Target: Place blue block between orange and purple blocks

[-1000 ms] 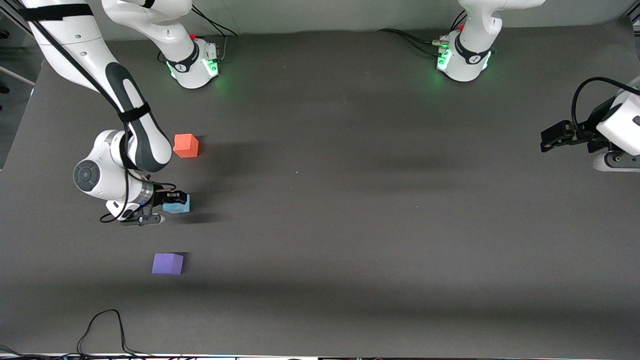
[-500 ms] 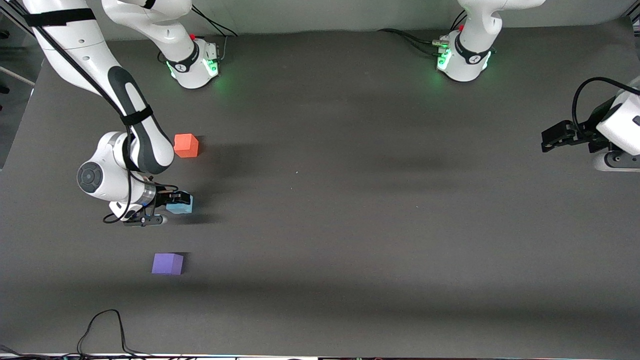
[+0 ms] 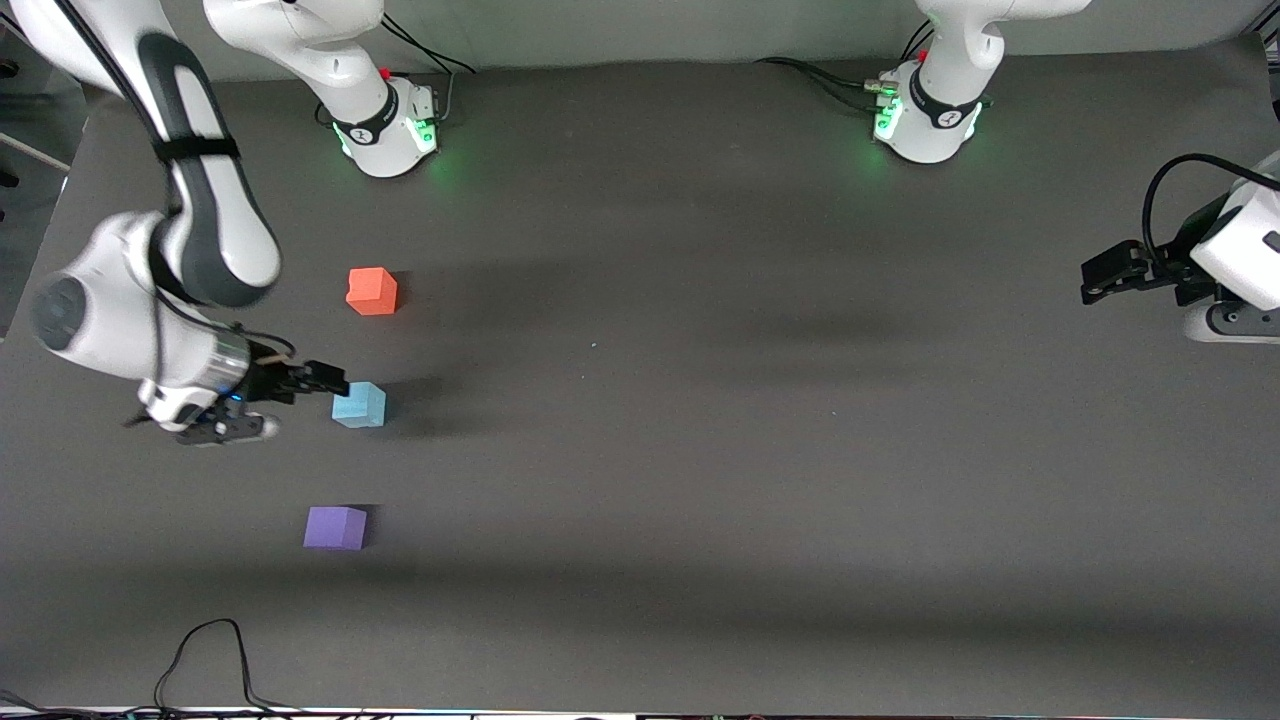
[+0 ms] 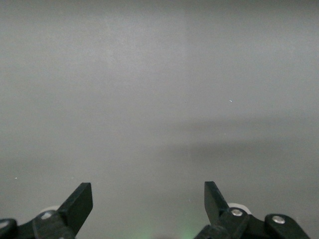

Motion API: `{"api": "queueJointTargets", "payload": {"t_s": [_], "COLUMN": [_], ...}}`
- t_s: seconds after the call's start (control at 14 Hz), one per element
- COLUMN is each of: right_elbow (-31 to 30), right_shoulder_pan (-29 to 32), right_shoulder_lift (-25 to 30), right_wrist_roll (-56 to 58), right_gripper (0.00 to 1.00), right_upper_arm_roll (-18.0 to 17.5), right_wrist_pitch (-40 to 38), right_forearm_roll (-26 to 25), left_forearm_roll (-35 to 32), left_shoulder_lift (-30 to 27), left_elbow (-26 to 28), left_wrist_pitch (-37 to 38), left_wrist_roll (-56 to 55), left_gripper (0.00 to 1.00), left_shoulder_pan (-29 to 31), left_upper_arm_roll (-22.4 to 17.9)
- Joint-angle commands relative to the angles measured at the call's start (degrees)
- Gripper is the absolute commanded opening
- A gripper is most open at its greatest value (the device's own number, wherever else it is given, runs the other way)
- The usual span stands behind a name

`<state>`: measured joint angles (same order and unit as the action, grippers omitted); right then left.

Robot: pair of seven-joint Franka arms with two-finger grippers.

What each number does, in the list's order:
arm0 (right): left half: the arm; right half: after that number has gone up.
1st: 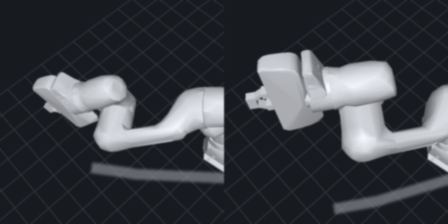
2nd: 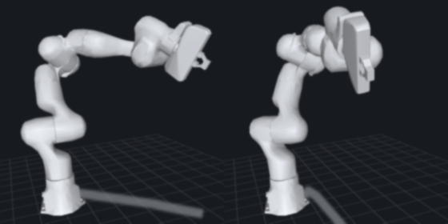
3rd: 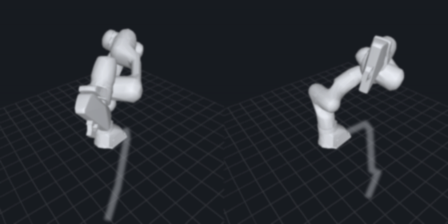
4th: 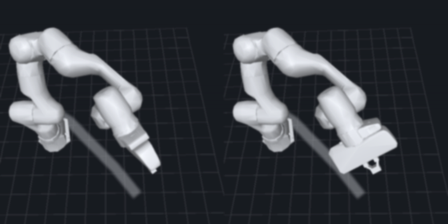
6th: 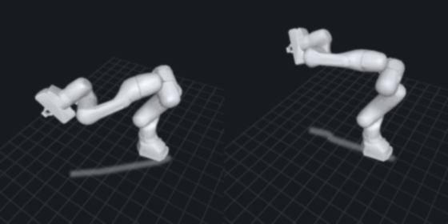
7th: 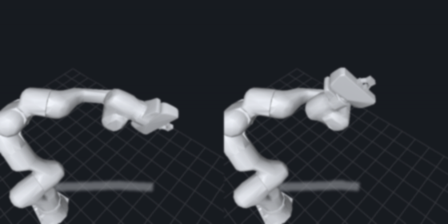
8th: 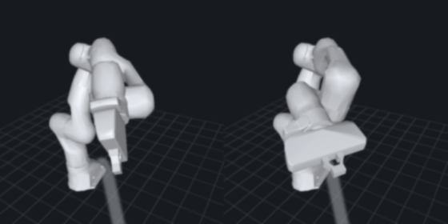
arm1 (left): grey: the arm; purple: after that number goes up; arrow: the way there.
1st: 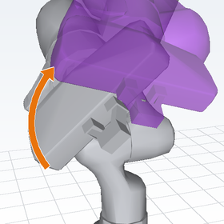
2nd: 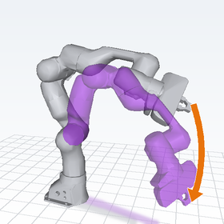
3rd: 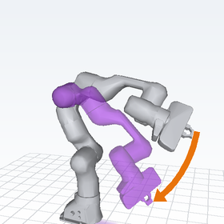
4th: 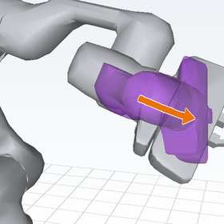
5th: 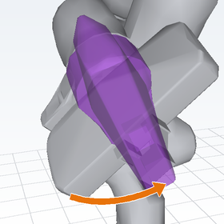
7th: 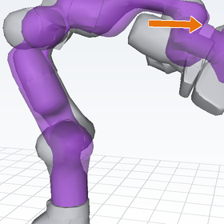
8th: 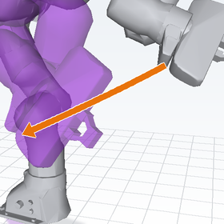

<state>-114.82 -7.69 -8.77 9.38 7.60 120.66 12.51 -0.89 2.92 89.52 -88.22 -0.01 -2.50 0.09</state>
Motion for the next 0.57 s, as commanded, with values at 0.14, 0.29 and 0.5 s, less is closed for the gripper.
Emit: {"api": "queueJointTargets", "payload": {"t_s": [0.14, 0.29, 0.5], "right_elbow": [3.02, 3.99, 5.49], "right_shoulder_pan": [-0.13, -0.13, 1.62], "right_shoulder_lift": [11.91, 17.71, 22.56], "right_wrist_roll": [-3.31, -3.75, -4.81], "right_gripper": [1.00, 1.00, 1.00], "right_upper_arm_roll": [-0.04, -0.30, -1.36], "right_wrist_pitch": [-10.77, -15.25, -23.09], "right_forearm_roll": [-3.80, -7.74, -8.20], "left_forearm_roll": [0.37, 0.37, 0.37], "left_shoulder_lift": [-1.34, -1.34, -1.34], "left_elbow": [0.92, 0.92, 0.92], "left_wrist_pitch": [0.07, -0.02, -0.02], "left_wrist_roll": [0.89, 0.89, 0.89], "left_gripper": [1.00, 1.00, 1.00], "left_shoulder_pan": [0.30, 0.30, 0.30], "left_upper_arm_roll": [0.26, 0.26, 0.26]}}
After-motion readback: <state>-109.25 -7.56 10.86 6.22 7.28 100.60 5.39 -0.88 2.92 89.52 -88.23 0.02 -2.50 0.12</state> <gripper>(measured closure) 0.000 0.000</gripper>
